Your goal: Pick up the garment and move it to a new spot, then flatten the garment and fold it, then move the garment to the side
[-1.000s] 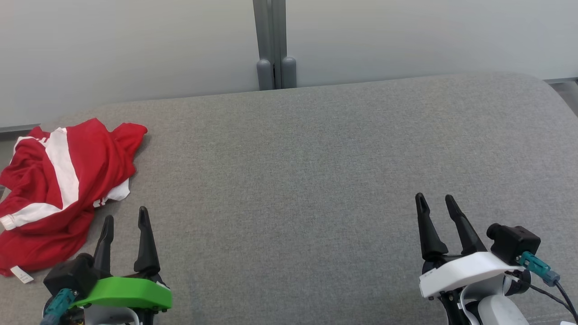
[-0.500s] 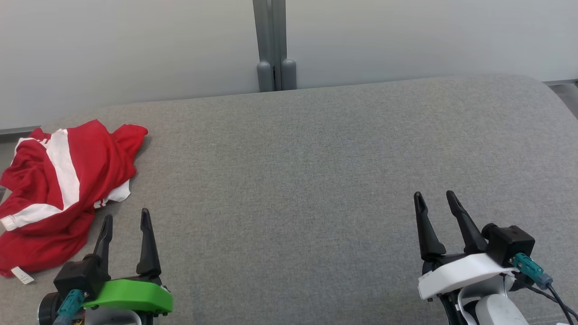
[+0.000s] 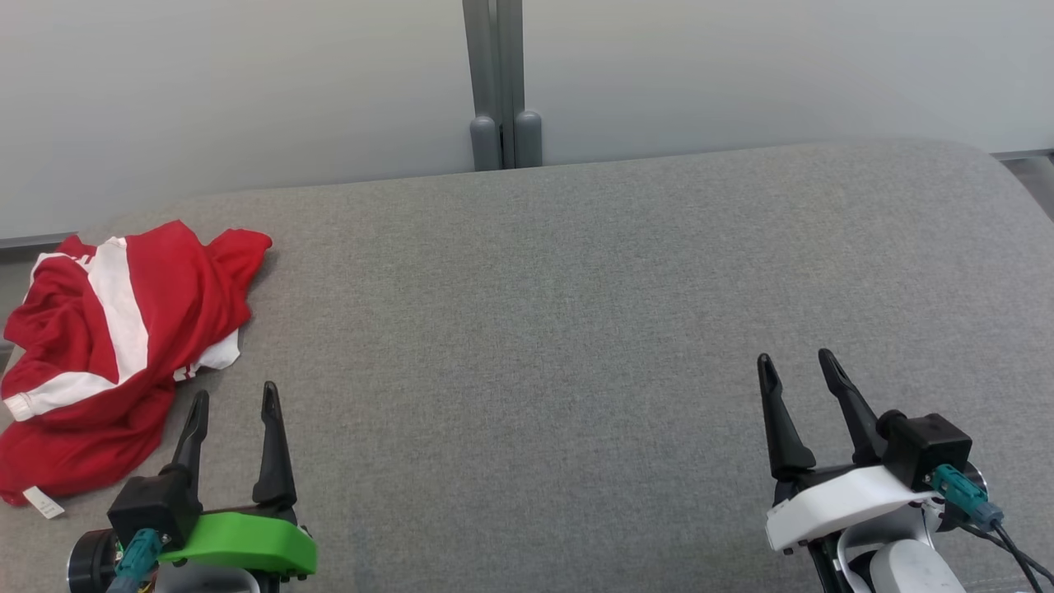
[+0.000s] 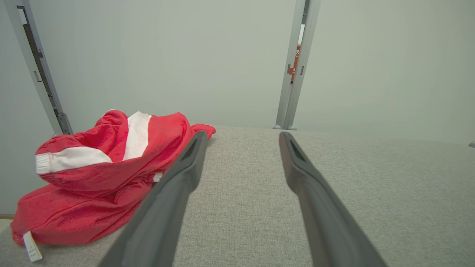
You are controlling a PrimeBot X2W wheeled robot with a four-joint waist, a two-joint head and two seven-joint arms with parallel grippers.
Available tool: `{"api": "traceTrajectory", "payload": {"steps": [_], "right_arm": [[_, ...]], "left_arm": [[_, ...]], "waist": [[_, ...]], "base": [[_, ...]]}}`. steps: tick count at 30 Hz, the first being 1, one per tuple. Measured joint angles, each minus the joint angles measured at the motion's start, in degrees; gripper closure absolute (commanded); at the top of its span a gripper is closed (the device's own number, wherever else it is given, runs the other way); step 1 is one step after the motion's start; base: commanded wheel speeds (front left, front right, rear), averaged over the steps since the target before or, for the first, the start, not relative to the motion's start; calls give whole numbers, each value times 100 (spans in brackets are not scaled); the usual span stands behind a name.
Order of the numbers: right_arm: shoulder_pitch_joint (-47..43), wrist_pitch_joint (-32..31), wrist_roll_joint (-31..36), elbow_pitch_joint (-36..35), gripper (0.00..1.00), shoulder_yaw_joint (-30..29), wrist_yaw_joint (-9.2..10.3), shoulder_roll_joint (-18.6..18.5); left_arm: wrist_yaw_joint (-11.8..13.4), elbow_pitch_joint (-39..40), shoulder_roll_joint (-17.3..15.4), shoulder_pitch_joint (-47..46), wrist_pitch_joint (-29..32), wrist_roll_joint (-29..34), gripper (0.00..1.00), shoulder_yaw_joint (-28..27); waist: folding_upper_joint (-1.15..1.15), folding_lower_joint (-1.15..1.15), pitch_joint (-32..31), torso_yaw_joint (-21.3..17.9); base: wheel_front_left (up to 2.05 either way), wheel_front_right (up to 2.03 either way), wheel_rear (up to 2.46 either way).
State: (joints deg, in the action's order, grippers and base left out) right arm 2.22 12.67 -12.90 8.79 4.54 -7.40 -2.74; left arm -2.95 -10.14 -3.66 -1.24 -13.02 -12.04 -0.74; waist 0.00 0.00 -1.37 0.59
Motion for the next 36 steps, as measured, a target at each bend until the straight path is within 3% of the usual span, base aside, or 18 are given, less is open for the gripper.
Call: {"api": "traceTrajectory", "payload": {"steps": [36], "right_arm": [[-86,-175,-74,-33,0,-55,-7,-3]], "left_arm": [[45,86,-152,65,185,-212,0,30]], "waist": [[0,0,19,177]], "base": [[0,0,0]]}}
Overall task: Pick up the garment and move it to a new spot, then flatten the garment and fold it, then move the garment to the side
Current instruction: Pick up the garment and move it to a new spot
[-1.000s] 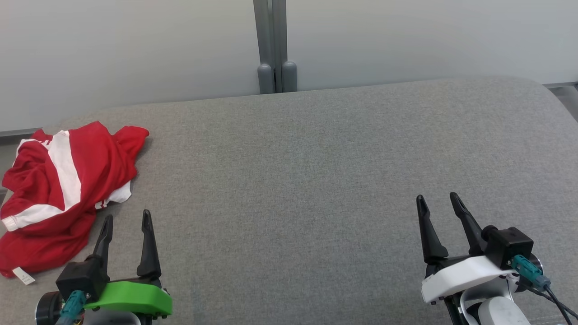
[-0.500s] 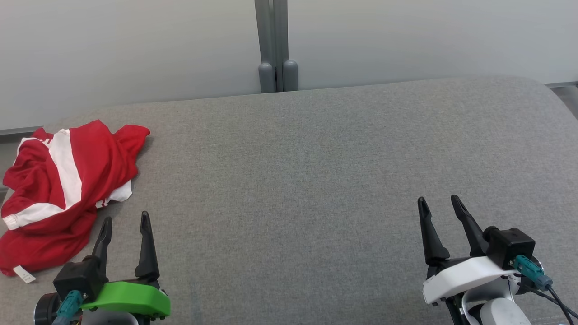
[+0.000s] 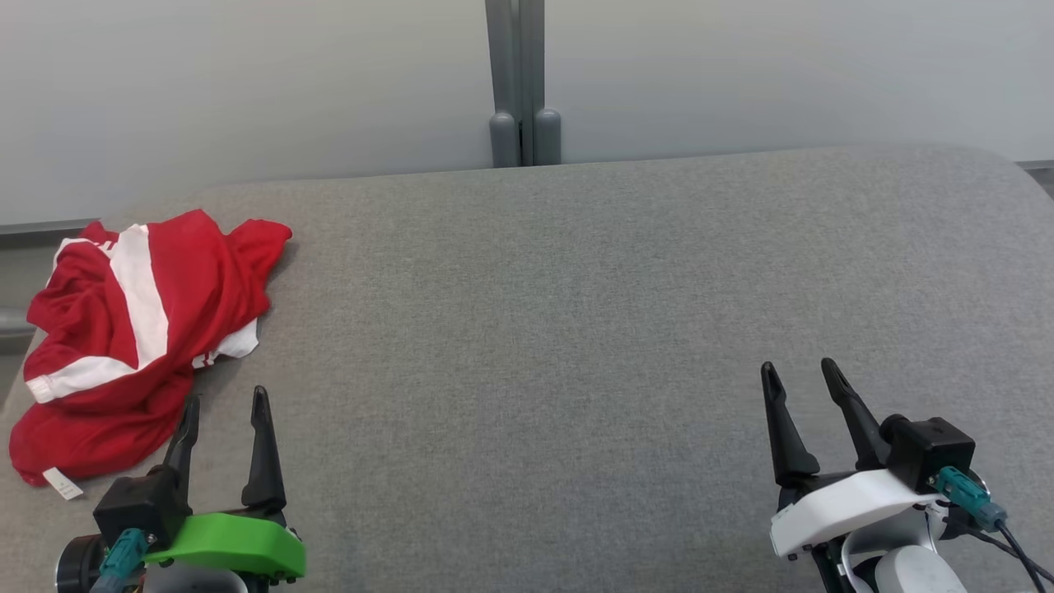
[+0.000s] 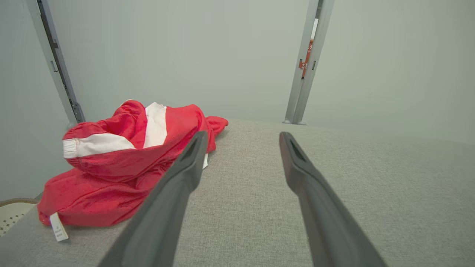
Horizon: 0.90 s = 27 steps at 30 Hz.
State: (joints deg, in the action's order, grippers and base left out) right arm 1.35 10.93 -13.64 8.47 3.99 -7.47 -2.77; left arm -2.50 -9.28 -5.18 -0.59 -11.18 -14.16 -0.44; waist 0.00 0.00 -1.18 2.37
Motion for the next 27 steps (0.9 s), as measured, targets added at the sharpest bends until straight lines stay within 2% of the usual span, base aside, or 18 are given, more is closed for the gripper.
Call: {"api": "traceTrajectory", "payload": {"steps": [11,27], "right_arm": [[-68,20,-68,53,0,76,0,0],[-86,56,-91,119,0,160,-1,0]], "left_arm": [[107,29,-112,30,36,-36,0,-68],[221,121,-218,95,102,-76,0,-86]], "waist": [[0,0,-1,493],[0,0,50,1537]], "base": [[0,0,0],[0,0,0]]}}
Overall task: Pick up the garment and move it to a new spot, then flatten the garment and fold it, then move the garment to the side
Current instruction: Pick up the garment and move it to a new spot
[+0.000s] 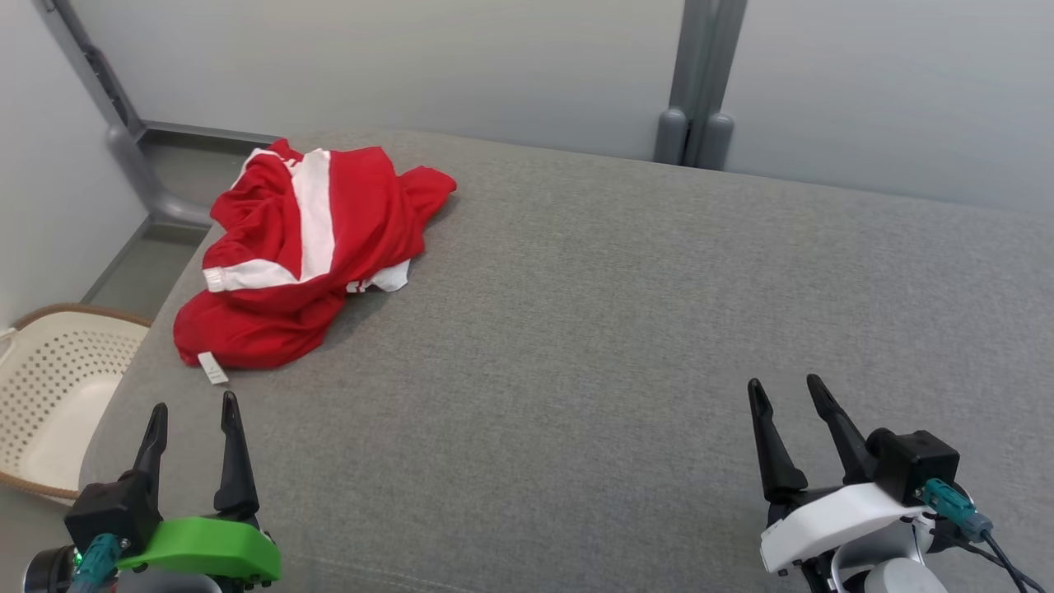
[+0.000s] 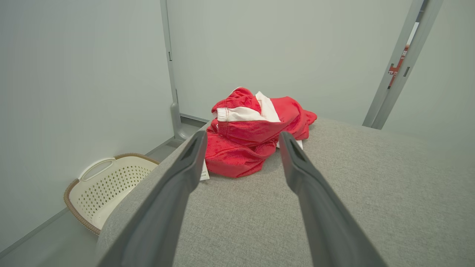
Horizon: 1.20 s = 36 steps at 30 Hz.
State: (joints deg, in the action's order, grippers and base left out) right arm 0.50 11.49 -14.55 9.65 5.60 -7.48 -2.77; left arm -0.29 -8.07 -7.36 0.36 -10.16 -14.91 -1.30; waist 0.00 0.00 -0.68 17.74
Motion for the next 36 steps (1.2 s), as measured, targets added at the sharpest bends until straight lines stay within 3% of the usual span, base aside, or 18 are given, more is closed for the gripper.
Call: {"api": "traceTrajectory", "payload": {"steps": [15,25,36], "right_arm": [[23,31,-41,113,0,101,0,1],[117,-1,19,122,0,120,0,2],[454,-210,377,-156,0,-44,0,4]], "left_arm": [[116,63,-66,120,8,-67,0,-44],[123,-37,-89,58,-25,-190,0,-45],[-147,-285,-564,-1430,-51,-311,0,-147]], "waist": [[0,0,45,701],[0,0,146,551],[0,0,645,120]], "base": [[0,0,0],[0,0,0],[0,0,0]]}}
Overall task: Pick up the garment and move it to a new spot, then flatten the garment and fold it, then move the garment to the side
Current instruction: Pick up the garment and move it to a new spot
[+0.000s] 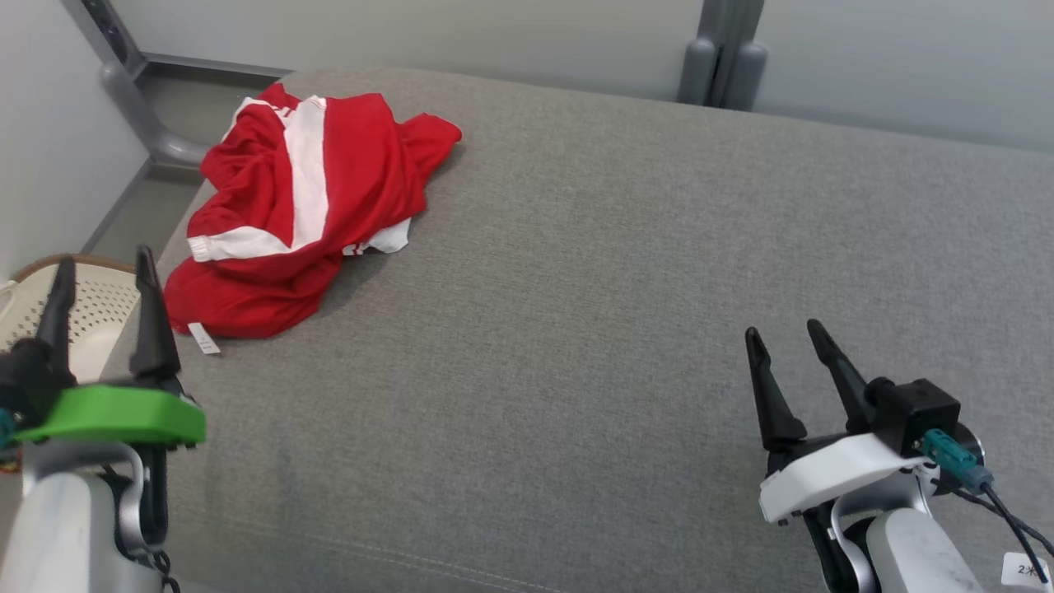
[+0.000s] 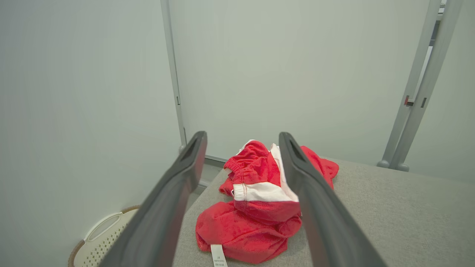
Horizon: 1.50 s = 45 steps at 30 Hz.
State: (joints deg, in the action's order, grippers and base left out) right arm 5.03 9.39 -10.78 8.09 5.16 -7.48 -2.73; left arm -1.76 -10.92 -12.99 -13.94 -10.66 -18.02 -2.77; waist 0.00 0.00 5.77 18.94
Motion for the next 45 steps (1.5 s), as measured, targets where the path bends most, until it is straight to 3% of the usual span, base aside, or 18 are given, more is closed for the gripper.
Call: {"api": "traceTrajectory", "payload": {"steps": [15,23,31,38,39,40,41,45], "right_arm": [[516,15,240,-517,0,-555,0,-107],[594,87,287,-605,0,-667,0,-82],[619,79,335,-637,0,-731,0,-120],[619,7,352,-708,0,-700,0,-140],[619,-7,352,-711,0,-690,0,-142],[619,-19,352,-719,0,-679,0,-141],[617,-22,353,-721,0,-675,0,-141],[605,-23,353,-706,0,-661,0,-138]], "left_arm": [[-307,-784,-950,-2358,332,-413,0,-366],[-374,-1715,-1332,-2769,820,-666,0,-488],[-412,-2839,-1439,-2810,1149,-916,0,-545],[-499,-3559,-1339,-2811,1516,-1180,0,-436],[-512,-3608,-1341,-2811,1533,-1181,12,-405],[-523,-3640,-1341,-2817,1491,-1206,60,-387],[-530,-3662,-1343,-2827,1397,-1246,100,-368],[-536,-3709,-1357,-2865,1047,-1269,100,-260]], "waist": [[0,0,1297,-1042],[0,0,1898,-1588],[0,0,2228,-1930],[0,1,2184,-1916],[0,0,2175,-1914],[0,0,2164,-1913],[0,0,2153,-1913],[0,0,2078,-1901]], "base": [[0,0,0],[0,0,0],[0,0,0],[0,0,0],[0,0,0],[0,0,0],[0,0,0],[0,0,0]]}}
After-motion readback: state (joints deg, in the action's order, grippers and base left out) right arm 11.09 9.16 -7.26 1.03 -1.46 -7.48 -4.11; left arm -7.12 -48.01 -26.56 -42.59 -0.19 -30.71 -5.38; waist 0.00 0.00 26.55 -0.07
